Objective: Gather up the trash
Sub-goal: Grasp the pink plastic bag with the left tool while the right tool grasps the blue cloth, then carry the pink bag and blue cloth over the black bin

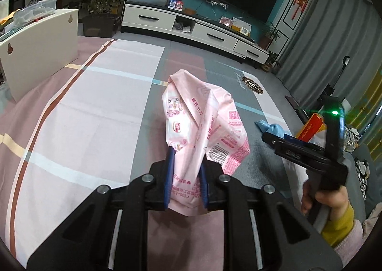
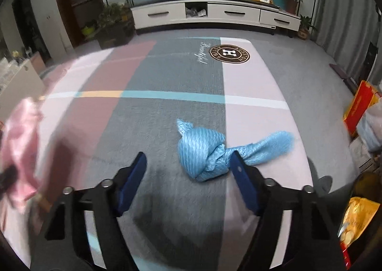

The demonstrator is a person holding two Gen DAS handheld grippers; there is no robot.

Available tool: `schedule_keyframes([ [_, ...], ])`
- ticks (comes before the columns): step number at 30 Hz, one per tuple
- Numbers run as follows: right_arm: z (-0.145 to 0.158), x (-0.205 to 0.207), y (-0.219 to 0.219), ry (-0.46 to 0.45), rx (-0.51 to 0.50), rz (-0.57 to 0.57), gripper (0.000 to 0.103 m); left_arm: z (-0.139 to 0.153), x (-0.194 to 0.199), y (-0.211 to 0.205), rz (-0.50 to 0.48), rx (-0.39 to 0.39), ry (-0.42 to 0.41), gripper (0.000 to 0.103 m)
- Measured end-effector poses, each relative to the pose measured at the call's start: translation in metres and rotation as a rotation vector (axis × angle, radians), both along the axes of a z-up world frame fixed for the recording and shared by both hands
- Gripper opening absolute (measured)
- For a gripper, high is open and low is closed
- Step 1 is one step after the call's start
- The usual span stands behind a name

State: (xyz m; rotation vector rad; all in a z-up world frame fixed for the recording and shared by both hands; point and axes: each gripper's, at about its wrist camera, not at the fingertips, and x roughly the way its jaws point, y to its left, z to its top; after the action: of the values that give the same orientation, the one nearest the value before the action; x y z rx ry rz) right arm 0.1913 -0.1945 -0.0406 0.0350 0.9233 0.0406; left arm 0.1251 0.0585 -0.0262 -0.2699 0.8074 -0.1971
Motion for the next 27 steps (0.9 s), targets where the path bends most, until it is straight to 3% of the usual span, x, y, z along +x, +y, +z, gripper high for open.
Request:
schedule_keyframes([
  [4,-0.003,0.002,-0.003,-0.001,-0.068,-0.023,0.031,-0.001,0.000,-0.002,-0.006,-0.004,0.005,0.021],
  [5,-0.002,0.000,-0.006,-0.002,-0.054,-0.026,0.027,-0.001,0.000,-0.003,-0.010,-0.003,0.006,0.021],
  [10,0.010,-0.018,-0.013,-0.034,-0.009,-0.030,0.023,0.003,-0.001,-0.009,-0.040,0.007,-0.013,0.021],
  [17,0.043,-0.075,-0.001,-0.098,0.043,-0.005,0.023,0.013,-0.010,-0.021,-0.071,0.042,-0.042,0.021],
  [27,0.064,-0.145,0.000,-0.136,0.047,-0.065,0.024,0.038,-0.040,-0.042,-0.093,0.151,-0.128,0.021],
])
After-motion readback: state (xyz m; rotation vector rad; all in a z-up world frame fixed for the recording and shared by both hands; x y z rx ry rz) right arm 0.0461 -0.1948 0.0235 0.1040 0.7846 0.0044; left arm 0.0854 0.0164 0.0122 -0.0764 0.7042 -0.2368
